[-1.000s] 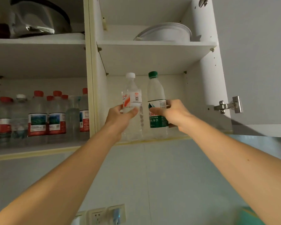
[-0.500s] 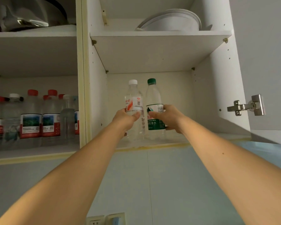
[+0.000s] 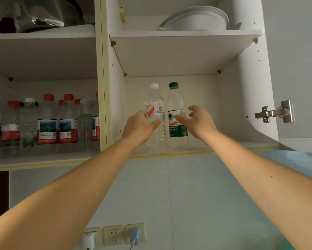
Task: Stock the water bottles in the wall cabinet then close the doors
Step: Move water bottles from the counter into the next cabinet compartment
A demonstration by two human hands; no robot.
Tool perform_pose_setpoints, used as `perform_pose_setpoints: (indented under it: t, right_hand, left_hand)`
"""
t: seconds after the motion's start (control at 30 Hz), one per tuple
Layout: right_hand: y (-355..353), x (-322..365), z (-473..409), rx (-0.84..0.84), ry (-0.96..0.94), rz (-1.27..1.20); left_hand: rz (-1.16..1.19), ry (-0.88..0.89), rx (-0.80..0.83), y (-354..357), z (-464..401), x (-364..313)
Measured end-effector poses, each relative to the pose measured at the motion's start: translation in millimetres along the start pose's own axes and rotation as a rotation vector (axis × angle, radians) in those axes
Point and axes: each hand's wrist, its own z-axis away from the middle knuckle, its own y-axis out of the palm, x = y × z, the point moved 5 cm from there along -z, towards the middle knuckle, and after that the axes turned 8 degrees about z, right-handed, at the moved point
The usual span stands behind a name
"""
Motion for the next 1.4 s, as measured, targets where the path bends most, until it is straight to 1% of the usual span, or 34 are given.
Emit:
perform_pose_setpoints:
  t: [0.07,0.1,0.13,0.2,0.3,0.4,0.57,0.63,0.7,0.77,0.83,0.97,1.03,1.17,1.23,1.3,1.4]
  right_hand:
    - [-17.5,12.0,21.2,-0.162,-0.112,-0.039]
    - [-24.6,18.2,34.8,-0.213,-0.166,-0.065]
    - [-29.2,22.7,49.3,-0.239,-0.204,-0.083]
    - [-31.0,27.9,80.0,-0.238,-0.254,-0.101]
    - [-23.3,27.4,126.0,-0.172,-0.263,-0.117]
    - [-5.0,11.3,170.3,-0.055,-0.214,-0.136]
    - [36.6,-46.3,247.9,0.161,-0.028,-0.121]
    - [51.7,-75.5,279.7,0.208,0.064,-0.108]
    - [64.6,-103.7,310.7,0.234,0.160,-0.129]
    - [78.5,-127.3,341.2,0.285,0.247,-0.186]
    - [93.2,-147.6,370.8,0.358,0.301,-0.189]
    - [122.0,-190.0,426.6,0.551,0.423,-0.019]
    - [136.5,-209.0,451.6,0.674,0.482,0.076]
    - [159.2,-243.1,496.0,0.882,0.589,0.192]
    - [166.5,-258.6,514.8,0.974,0.617,0.277]
    - [172.2,-272.2,530.0,1.028,0.669,0.298]
    - [178.5,-283.5,543.4,1.087,0.744,0.303]
  left_hand:
    - [0.013,0.106,-0.048,-9.5,15.1,-9.5]
    - [0.038,0.159,-0.070,-14.3,24.0,-13.7]
    - [0.072,0.207,-0.087,-18.8,34.3,-16.9]
    - [0.150,0.267,-0.089,-24.8,57.4,-19.2]
    - [0.233,0.268,-0.067,-25.2,92.3,-12.7]
    - [0.260,0.219,-0.070,-21.3,129.6,7.4]
    - [0.303,0.065,0.040,-0.4,204.5,67.1]
    - [0.282,0.003,0.081,12.3,237.5,96.8]
    - [0.285,-0.108,0.117,26.4,271.3,132.1]
    - [0.307,-0.221,0.173,40.5,305.8,165.6]
    - [0.289,-0.288,0.232,53.5,339.7,192.9]
    - [0.230,-0.446,0.367,85.9,404.2,239.7]
    - [0.157,-0.496,0.486,105.2,431.0,257.3]
    - [-0.001,-0.518,0.789,144.7,469.9,278.1]
    - [-0.119,-0.514,0.863,159.8,480.1,284.3]
    - [-0.214,-0.493,0.934,174.9,486.9,288.6]
    - [-0.257,-0.505,1.070,197.1,496.3,293.1]
